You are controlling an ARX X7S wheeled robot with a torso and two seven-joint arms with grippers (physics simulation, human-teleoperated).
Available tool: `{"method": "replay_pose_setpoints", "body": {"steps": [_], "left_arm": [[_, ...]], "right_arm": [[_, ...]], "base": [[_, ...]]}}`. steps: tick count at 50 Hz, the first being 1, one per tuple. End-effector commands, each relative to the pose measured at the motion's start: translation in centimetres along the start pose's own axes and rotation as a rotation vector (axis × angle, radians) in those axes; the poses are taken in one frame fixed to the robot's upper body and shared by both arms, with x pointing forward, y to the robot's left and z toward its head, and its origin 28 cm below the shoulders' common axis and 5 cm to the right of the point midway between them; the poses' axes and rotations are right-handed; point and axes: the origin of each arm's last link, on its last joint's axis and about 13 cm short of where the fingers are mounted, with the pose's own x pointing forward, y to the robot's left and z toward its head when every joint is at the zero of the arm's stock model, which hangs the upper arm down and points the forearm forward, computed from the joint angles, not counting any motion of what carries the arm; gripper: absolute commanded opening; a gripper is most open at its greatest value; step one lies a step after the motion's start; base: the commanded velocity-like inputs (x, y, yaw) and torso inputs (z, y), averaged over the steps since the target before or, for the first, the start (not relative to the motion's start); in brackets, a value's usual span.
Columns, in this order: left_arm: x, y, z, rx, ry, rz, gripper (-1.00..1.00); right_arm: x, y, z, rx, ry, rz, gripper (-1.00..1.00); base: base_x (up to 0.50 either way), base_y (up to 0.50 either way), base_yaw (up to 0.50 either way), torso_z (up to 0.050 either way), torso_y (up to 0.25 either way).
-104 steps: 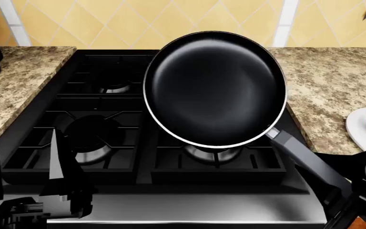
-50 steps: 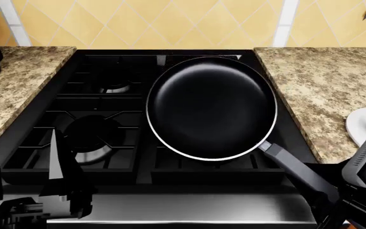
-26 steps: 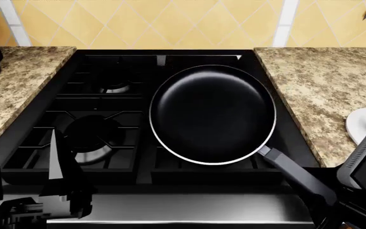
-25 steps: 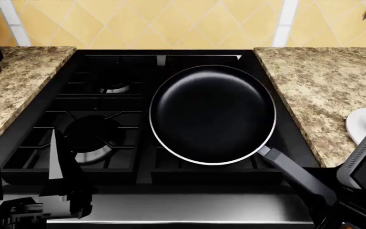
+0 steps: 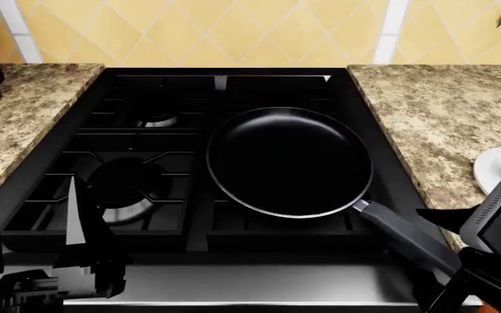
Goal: Pick up the pan and dump the vegetables in it onto the plate. Then return the pan to the stove.
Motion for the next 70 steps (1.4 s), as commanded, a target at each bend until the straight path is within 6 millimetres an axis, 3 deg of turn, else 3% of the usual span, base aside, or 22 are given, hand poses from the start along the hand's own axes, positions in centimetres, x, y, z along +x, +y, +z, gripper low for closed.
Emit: {"method": "replay_pose_setpoints", "body": {"steps": [1,9,24,36,50,70], "left_arm": [[0.0,0.0,0.0,0.001,0.0,-0.001,1.0],[0.0,0.0,0.0,0.003,0.001,-0.001,1.0],[0.0,-0.1,-0.1,0.008,0.0,-0.002,1.0],[0.0,0.0,0.0,0.009,-0.004,0.0,1.0],[-0.1,0.0,-0.1,0.01,-0.004,0.001,1.0],[-0.1,0.0,0.0,0.009,-0.006,0.002,1.0]], "right_arm": [[0.0,-0.1,0.1,-0.014,-0.008,-0.021,1.0],[0.0,-0.1,0.0,-0.013,-0.005,-0.02,1.0],[-1.8,-0.9,2.8,0.002,-0.265,-0.077,1.0],[-2.7,-0.9,3.4,0.002,-0.401,-0.137,1.0],[-3.7,1.2,3.3,-0.025,-0.682,-0.256,1.0],[-3.9,4.1,2.8,-0.027,-0.922,-0.379,1.0]], "base": [[0.0,0.0,0.0,0.0,0.0],[0.0,0.0,0.0,0.0,0.0],[0.0,0.0,0.0,0.0,0.0],[0.0,0.0,0.0,0.0,0.0],[0.0,0.0,0.0,0.0,0.0],[0.0,0.0,0.0,0.0,0.0]]}}
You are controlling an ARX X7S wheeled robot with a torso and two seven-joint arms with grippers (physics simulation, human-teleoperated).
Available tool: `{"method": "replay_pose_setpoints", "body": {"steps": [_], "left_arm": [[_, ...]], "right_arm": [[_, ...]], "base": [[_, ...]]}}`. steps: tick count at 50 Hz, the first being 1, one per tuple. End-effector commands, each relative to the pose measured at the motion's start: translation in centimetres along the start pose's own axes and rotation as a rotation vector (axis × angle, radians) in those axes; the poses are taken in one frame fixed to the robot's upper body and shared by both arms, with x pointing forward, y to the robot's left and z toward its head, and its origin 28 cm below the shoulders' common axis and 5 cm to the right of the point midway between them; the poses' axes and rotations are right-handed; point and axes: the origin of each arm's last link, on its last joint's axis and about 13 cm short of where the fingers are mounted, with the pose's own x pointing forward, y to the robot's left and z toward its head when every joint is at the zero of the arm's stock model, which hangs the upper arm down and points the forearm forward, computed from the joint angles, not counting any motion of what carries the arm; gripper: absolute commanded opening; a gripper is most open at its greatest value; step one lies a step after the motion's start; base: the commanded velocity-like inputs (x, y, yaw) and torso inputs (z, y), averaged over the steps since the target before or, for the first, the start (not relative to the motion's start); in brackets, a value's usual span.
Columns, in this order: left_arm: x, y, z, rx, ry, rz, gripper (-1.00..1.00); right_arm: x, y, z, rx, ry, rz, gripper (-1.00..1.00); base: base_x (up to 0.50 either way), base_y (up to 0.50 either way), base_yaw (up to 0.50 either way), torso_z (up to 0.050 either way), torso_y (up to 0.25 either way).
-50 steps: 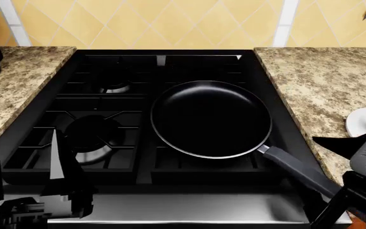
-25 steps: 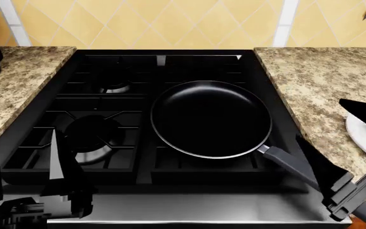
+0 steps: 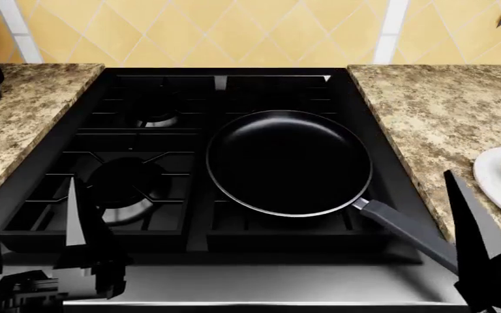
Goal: Pick up the pan and dump the vegetables in it onto the plate. Then return the pan to the stove.
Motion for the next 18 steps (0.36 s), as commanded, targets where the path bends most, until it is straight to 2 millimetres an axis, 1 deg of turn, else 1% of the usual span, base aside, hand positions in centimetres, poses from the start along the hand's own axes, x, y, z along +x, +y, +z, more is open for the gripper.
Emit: {"method": "replay_pose_setpoints", "body": {"steps": [1,9,18], "left_arm": [[0.0,0.0,0.1,0.0,-0.002,0.001,1.0],[0.0,0.0,0.1,0.001,-0.004,0.002,1.0],[-0.1,0.1,0.1,0.0,-0.005,0.002,1.0]], "right_arm": [[-0.6,1.5,0.2,-0.016,-0.141,-0.08,1.0],[-0.8,2.4,-0.4,0.029,-0.194,-0.087,1.0],[-0.8,3.1,0.1,0.046,-0.263,-0.102,1.0]], "base": [[0.0,0.0,0.0,0.0,0.0],[0.0,0.0,0.0,0.0,0.0],[0.0,0.0,0.0,0.0,0.0]]}}
